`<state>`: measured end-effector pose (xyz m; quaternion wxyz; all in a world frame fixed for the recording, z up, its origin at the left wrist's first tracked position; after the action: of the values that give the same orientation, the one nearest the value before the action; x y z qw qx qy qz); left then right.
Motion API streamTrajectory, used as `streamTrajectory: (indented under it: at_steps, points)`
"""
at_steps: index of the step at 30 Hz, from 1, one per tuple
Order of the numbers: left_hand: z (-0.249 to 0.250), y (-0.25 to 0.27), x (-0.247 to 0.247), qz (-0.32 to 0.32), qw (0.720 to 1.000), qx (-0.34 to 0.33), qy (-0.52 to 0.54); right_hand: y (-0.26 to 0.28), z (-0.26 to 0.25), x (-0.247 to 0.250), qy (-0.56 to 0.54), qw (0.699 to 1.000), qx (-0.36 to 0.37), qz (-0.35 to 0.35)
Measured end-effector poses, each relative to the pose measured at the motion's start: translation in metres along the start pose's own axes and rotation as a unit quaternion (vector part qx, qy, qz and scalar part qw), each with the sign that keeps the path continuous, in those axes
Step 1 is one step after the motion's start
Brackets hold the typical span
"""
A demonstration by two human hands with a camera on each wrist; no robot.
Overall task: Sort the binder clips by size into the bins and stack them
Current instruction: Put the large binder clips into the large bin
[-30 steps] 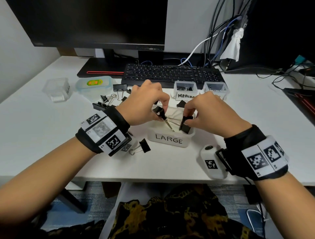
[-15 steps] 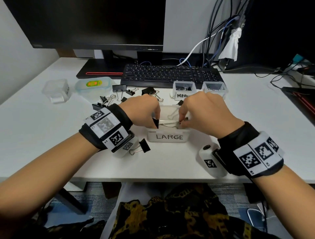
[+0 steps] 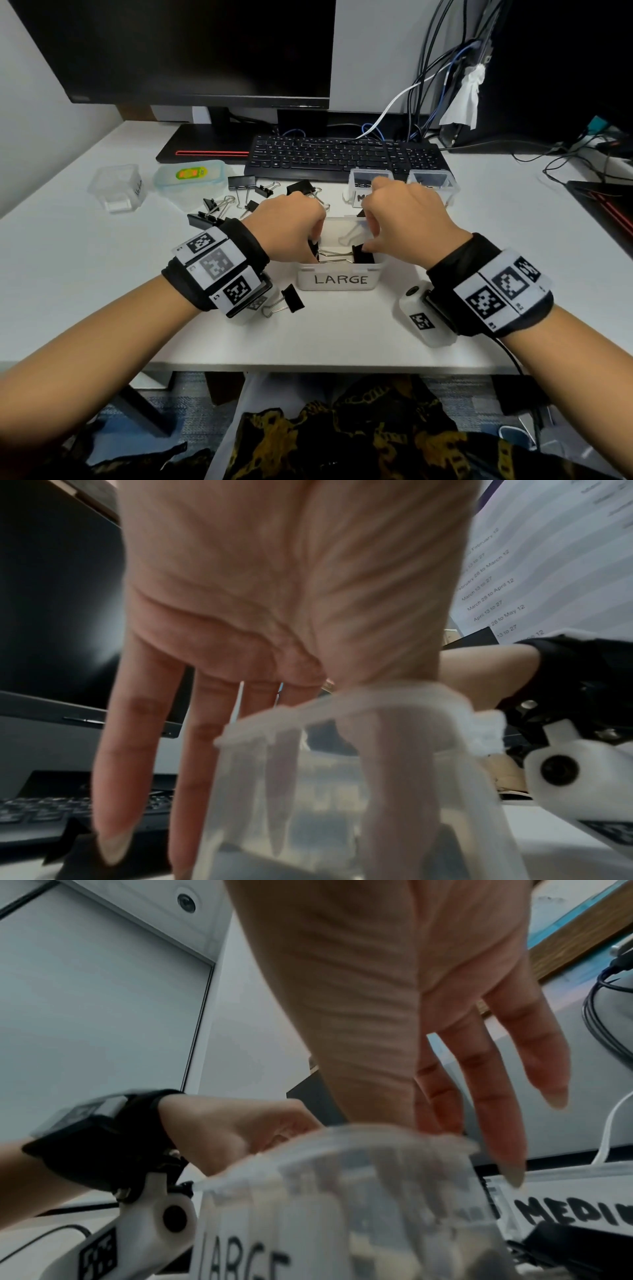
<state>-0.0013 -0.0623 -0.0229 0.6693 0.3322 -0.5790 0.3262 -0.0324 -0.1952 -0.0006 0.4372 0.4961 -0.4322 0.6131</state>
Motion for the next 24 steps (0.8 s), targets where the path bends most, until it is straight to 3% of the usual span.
streamTrajectory:
  at_steps: [6, 21, 24]
  points:
    - [-0.002, 0.0, -0.001, 0.006, 1.0, -0.003, -0.002, -0.002, 0.004, -0.004, -0.077, 0.996, 0.02, -0.038]
    - [-0.011, -0.006, -0.003, -0.015, 1.0, -0.014, -0.006, -0.018, -0.003, -0.012, -0.041, 0.994, 0.057, -0.083]
    - [-0.014, -0.002, 0.008, -0.028, 0.999, -0.022, 0.041, -0.022, 0.009, 0.0, -0.058, 0.994, 0.046, -0.08]
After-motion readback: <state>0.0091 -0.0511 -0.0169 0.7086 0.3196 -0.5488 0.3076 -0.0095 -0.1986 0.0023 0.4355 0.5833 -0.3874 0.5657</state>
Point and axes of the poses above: each hand's wrist, its own y-axis away from the middle knuckle, its own x-axis out of the back of the hand, z = x × y, the point moved 5 cm from there along -y, towards the middle knuckle, and after that the axes turned 1 degree about y, right-handed, at the moved point
